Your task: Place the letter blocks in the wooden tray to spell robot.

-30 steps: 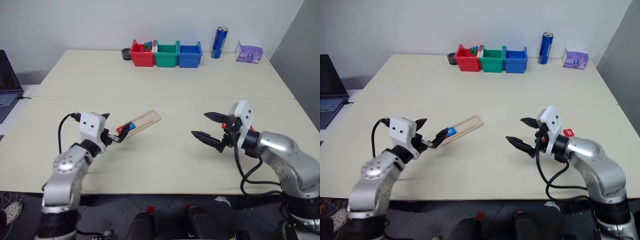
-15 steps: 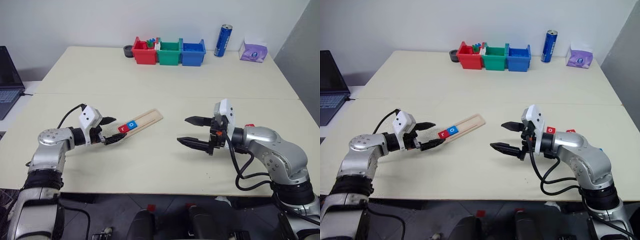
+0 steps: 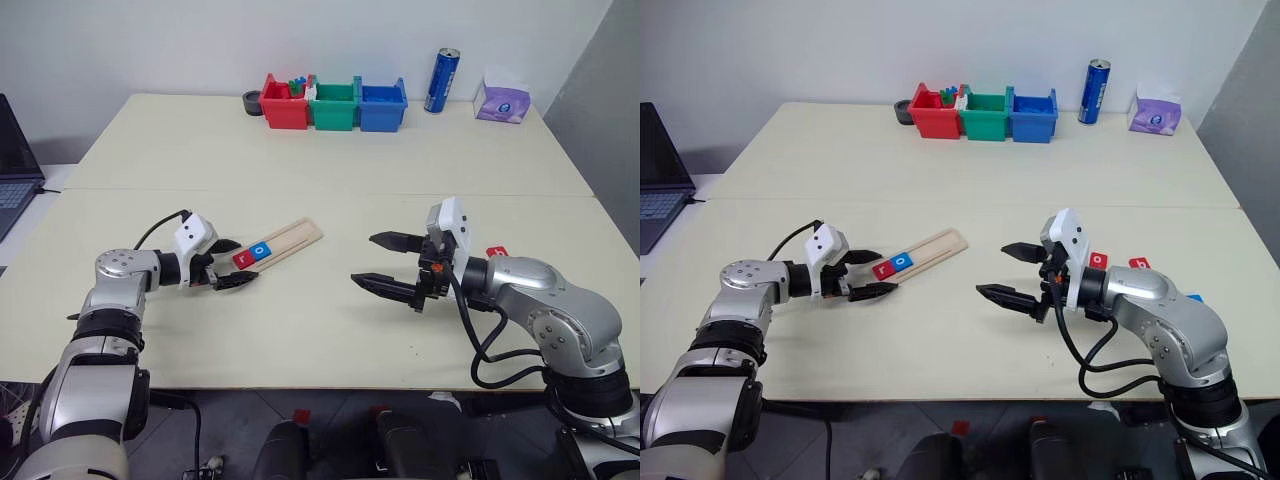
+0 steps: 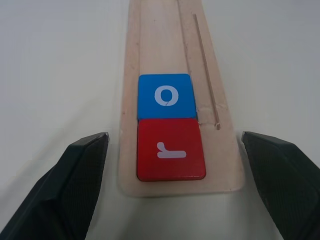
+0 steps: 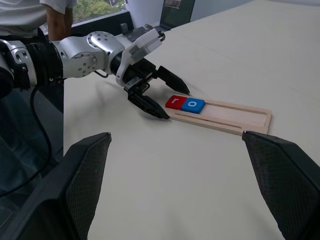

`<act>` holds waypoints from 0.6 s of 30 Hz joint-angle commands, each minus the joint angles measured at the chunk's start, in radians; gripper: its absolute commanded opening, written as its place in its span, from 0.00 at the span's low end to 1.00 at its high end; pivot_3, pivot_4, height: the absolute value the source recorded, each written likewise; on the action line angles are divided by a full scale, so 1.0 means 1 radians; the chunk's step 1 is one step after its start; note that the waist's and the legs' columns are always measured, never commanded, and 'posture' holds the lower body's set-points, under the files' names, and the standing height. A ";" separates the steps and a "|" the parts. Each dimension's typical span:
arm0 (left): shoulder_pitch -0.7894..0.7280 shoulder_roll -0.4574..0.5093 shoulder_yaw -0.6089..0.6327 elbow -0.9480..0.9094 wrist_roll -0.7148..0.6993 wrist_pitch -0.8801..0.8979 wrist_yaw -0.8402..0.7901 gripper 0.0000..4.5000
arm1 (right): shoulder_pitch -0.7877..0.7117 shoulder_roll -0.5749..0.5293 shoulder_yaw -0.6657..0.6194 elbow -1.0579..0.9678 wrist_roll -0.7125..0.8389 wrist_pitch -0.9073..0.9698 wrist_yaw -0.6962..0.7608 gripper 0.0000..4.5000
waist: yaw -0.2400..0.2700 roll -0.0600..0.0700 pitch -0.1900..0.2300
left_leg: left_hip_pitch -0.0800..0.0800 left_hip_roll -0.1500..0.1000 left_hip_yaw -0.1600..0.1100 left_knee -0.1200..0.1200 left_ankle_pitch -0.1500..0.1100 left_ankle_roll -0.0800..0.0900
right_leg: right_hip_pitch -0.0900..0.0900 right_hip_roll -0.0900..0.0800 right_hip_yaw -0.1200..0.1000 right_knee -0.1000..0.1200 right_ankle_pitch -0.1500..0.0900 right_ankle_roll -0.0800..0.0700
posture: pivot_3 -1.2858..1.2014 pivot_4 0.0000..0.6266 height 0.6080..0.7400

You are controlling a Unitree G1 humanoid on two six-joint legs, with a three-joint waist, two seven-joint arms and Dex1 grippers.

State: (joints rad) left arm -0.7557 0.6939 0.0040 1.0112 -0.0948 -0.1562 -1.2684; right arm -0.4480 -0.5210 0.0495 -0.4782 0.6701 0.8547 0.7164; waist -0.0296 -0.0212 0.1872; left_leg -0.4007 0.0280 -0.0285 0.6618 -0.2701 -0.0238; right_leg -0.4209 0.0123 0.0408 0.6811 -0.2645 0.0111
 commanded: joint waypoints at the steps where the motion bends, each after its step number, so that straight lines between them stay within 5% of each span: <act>1: -0.030 0.000 -0.003 0.031 0.020 -0.034 0.003 1.00 | 0.000 -0.005 -0.034 -0.047 0.032 0.002 -0.014 0.99 | 0.000 0.000 0.000 | 0.000 0.000 0.000 0.000 0.000 0.000 | 0.000 0.000 0.000 0.000 0.000 0.000 | 0.52 0.24 1.00; 13: -0.056 -0.010 -0.015 0.113 0.077 -0.060 0.032 1.00 | -0.004 -0.008 -0.033 -0.063 0.058 0.014 -0.042 0.99 | 0.000 0.000 0.000 | 0.001 0.000 0.000 0.001 0.000 0.000 | 0.001 0.000 0.000 0.001 0.000 0.000 | 0.52 0.24 1.00; 18: -0.063 -0.021 -0.015 0.119 0.083 -0.065 0.017 0.75 | -0.006 -0.011 -0.031 -0.060 0.060 0.009 -0.046 1.00 | 0.000 0.000 0.000 | 0.001 0.000 -0.001 0.001 0.000 0.000 | 0.001 0.000 0.000 0.002 0.000 0.000 | 0.52 0.24 1.00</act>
State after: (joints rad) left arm -0.8103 0.6772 0.0036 1.1146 -0.0300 -0.2222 -1.2539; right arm -0.4451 -0.5278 0.0397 -0.5051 0.7097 0.8721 0.6723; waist -0.0296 -0.0214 0.1870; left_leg -0.3997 0.0279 -0.0290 0.6630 -0.2698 -0.0236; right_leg -0.4202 0.0124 0.0405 0.6832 -0.2641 0.0113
